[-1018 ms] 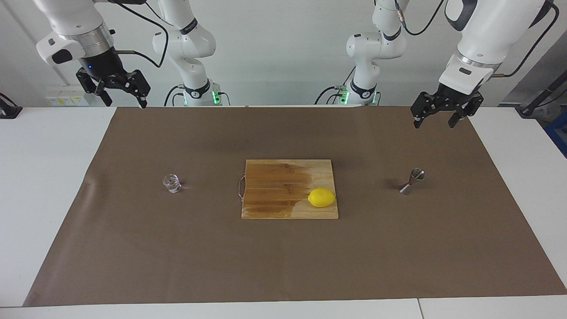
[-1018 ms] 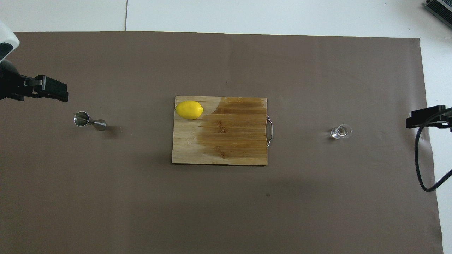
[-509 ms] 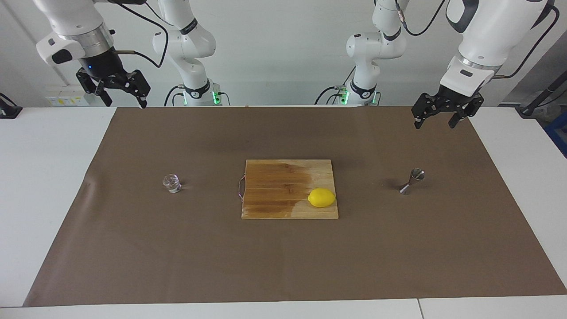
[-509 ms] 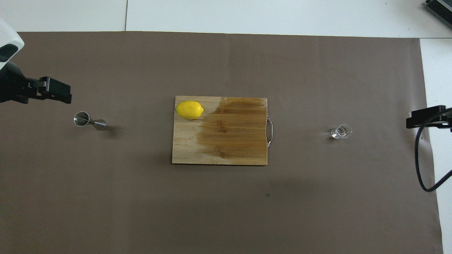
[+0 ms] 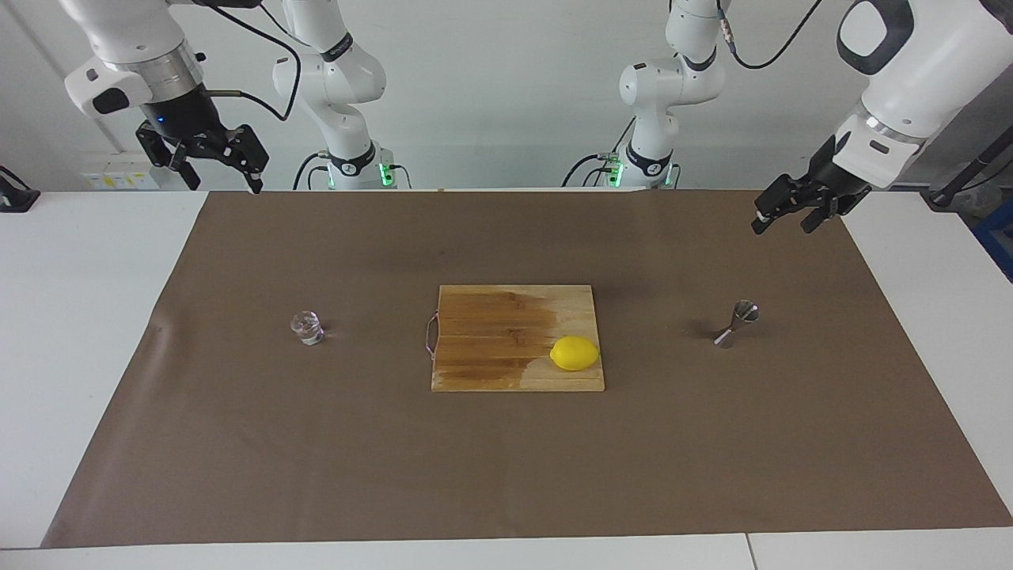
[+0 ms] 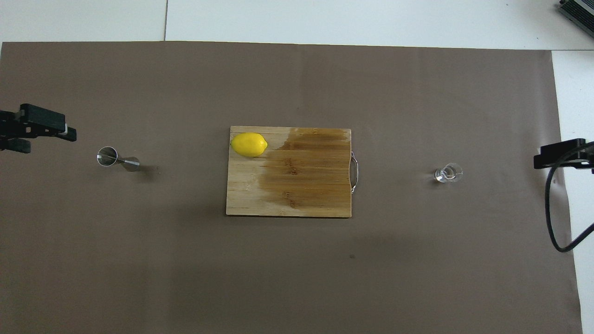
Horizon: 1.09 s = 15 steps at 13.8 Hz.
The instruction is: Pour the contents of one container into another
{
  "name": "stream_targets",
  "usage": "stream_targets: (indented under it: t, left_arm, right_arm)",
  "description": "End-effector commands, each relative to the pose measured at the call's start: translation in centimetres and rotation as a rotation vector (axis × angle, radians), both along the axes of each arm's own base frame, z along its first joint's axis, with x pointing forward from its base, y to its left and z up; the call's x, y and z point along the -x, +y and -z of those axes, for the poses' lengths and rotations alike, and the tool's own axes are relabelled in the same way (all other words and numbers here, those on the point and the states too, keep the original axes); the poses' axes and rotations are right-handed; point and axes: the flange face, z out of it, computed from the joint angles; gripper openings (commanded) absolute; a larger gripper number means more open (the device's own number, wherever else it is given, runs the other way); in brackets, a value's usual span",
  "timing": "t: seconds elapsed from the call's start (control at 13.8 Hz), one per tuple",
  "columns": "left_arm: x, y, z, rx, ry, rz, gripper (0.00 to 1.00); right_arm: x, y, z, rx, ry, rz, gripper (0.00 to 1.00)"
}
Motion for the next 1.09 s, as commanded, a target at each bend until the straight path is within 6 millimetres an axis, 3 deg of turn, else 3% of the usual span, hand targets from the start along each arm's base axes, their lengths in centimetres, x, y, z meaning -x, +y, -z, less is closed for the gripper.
stream_targets:
  t: [0.0, 0.15, 0.29, 0.51, 0.73, 1.02]
  left_arm:
    - [1.5, 0.9, 1.5, 0.066, 0.005, -0.091, 1.00]
    - [0.5, 3.6, 3.6, 0.181, 0.090, -0.262, 1.00]
    - [-0.5, 4.5, 5.4, 0.282, 0.216, -0.390, 1.00]
    - [-1.7, 7.9, 7.4, 0.389, 0.380, -0.580, 1.00]
    - [-2.7, 8.9, 8.6, 0.495, 0.597, -0.760, 1.00]
    - [-3.7, 11.6, 11.5, 0.628, 0.790, -0.825, 1.00]
  right_arm:
    - [0.5, -0.1, -0.1, -0.008, 0.008, -0.021, 1.00]
    - [0.5, -0.1, -0.1, -0.008, 0.008, -0.021, 1.00]
    - [0.5, -0.1, -0.1, -0.008, 0.008, -0.021, 1.00]
    - [0.5, -0.1, -0.1, -0.008, 0.008, -0.021, 1.00]
    - [0.5, -0.1, -0.1, -0.008, 0.008, -0.021, 1.00]
    - [0.5, -0.1, -0.1, -0.008, 0.008, -0.021, 1.00]
